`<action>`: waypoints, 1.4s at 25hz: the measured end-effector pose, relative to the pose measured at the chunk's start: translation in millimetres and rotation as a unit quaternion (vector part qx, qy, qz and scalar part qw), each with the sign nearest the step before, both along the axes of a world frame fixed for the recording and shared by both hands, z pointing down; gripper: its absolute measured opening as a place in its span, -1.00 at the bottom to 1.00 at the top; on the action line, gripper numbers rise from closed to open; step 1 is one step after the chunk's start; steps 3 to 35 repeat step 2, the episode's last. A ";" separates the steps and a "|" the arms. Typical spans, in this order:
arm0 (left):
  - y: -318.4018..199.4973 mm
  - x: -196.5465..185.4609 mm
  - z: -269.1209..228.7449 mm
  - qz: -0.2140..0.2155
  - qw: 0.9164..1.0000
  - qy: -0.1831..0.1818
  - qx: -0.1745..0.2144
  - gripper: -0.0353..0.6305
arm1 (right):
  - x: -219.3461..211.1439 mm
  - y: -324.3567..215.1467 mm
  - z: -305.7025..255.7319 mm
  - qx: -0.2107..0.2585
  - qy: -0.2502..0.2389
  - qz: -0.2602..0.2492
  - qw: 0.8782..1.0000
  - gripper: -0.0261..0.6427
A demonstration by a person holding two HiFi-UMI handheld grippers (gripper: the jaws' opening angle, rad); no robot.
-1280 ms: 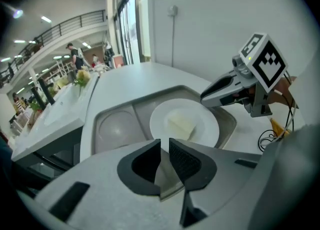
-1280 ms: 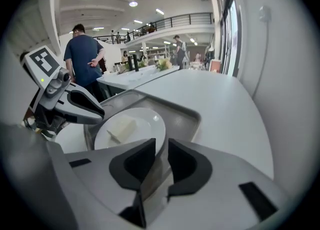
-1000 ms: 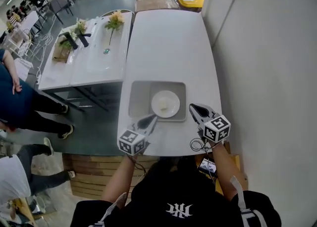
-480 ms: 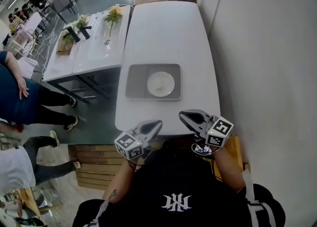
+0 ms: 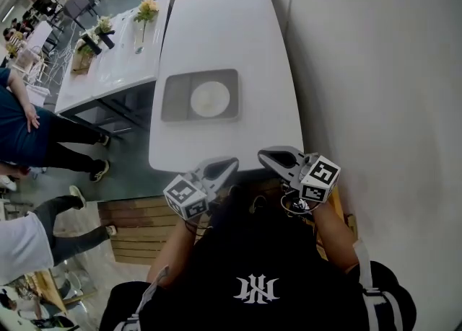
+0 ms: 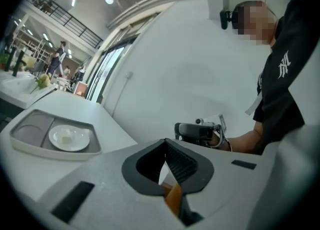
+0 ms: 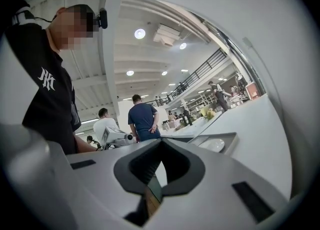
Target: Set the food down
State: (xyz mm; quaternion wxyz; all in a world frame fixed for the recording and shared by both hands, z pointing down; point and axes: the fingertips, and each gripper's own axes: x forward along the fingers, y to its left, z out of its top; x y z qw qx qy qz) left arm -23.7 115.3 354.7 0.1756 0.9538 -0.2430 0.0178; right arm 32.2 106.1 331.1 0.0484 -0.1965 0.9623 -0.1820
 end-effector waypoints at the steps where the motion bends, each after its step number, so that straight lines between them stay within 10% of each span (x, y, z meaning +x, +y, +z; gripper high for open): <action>1: -1.3 4.0 4.2 -0.004 1.000 -0.001 -0.005 -0.88 | 7.8 -1.9 1.7 0.001 0.000 0.006 1.000 -0.91; 35: -2.4 7.8 8.2 -0.008 1.000 -0.001 -0.010 -0.88 | 15.2 -3.6 3.1 0.002 -0.001 0.011 1.000 -0.91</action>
